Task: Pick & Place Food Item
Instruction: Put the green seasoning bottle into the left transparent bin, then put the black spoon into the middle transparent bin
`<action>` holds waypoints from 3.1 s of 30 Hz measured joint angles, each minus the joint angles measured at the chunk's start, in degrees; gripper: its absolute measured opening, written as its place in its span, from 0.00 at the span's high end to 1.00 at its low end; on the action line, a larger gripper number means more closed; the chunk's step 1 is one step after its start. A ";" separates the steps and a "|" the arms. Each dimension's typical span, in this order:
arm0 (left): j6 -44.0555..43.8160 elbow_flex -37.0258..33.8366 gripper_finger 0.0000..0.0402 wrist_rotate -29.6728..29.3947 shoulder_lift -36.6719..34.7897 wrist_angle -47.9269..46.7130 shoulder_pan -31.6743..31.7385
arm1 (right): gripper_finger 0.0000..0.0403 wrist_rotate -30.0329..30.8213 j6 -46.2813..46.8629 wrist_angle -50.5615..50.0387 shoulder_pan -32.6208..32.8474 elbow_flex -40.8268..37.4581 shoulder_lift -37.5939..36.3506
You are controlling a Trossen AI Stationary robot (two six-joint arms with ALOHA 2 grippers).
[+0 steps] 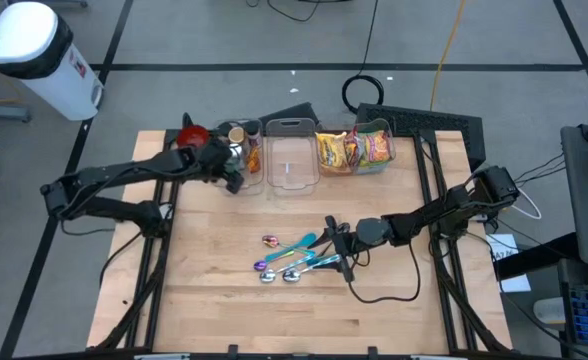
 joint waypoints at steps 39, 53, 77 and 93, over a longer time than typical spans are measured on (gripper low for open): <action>14.90 -22.03 0.08 -2.09 -38.64 33.04 -36.80 | 0.37 5.59 39.04 -46.09 -18.81 -11.41 -22.97; 15.02 -22.03 0.07 -2.11 -38.64 33.02 -36.96 | 0.40 -6.25 37.48 -31.36 -19.98 -11.91 -11.87; 14.84 -22.03 0.09 -2.05 -38.64 33.00 -36.97 | 0.98 -6.35 29.98 -29.31 -22.58 -11.91 -12.64; 14.84 -22.03 0.09 -2.03 -38.64 33.02 -36.98 | 1.00 8.23 20.04 -29.19 -23.10 -11.91 -26.94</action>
